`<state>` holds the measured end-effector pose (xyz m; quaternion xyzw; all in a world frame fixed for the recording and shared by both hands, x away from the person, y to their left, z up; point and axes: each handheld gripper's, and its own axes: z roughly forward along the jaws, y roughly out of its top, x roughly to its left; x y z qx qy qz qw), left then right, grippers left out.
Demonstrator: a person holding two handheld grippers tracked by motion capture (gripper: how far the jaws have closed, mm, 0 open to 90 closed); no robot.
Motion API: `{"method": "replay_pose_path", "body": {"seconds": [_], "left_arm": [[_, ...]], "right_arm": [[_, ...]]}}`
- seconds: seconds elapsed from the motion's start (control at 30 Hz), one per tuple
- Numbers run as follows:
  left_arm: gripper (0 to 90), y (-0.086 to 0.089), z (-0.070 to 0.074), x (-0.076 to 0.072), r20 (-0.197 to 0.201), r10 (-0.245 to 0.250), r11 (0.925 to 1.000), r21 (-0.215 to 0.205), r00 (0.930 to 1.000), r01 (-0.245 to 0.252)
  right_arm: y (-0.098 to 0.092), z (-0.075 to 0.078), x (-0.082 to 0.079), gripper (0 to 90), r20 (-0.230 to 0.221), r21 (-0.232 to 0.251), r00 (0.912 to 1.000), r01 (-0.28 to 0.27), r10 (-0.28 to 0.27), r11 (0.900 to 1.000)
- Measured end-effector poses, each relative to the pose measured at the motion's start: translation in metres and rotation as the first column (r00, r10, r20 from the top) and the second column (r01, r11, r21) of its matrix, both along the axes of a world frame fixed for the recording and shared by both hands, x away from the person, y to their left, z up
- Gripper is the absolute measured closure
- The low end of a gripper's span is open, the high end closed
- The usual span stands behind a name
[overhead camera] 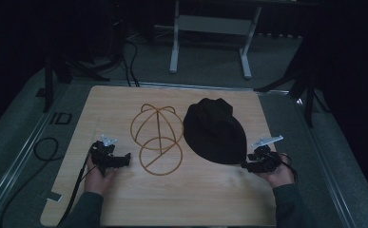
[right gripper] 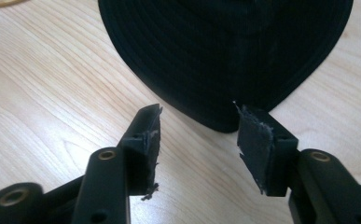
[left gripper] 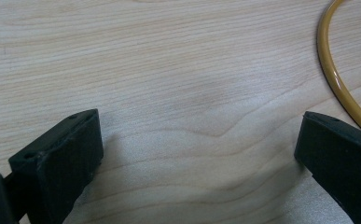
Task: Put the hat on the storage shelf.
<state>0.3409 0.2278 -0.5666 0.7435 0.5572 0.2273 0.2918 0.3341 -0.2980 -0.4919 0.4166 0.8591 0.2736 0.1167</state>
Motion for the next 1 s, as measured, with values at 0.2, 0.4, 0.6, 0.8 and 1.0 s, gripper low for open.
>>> {"method": "replay_pose_path", "body": {"seconds": [0.2,0.4,0.6,0.8,1.0], "left_arm": [[1.2,0.000,0.000,0.000,-0.001,-0.002,1.0000,0.002,1.0000,0.002],[1.2,0.000,0.000,0.000,0.000,-0.002,1.0000,0.001,1.0000,0.002],[1.2,0.000,0.000,0.000,0.000,-0.002,1.0000,0.002,1.0000,0.002],[1.2,0.000,0.000,0.000,0.000,0.000,1.0000,0.000,1.0000,0.000],[1.2,0.000,0.000,0.000,0.001,0.000,1.0000,-0.002,1.0000,0.000]], "right_arm": [[0.009,0.010,0.009,51.7,0.001,-0.029,0.9996,-0.027,0.027,0.999],[0.014,0.017,0.017,50.1,0.000,-0.050,0.9990,-0.045,0.045,0.998],[0.017,0.022,0.023,49.8,-0.008,-0.072,0.9981,-0.061,0.061,0.996],[0.021,0.028,0.032,49.6,-0.013,-0.093,0.9976,-0.070,0.069,0.993],[0.024,0.032,0.038,48.4,-0.024,-0.102,0.9970,-0.075,0.073,0.992]]}}
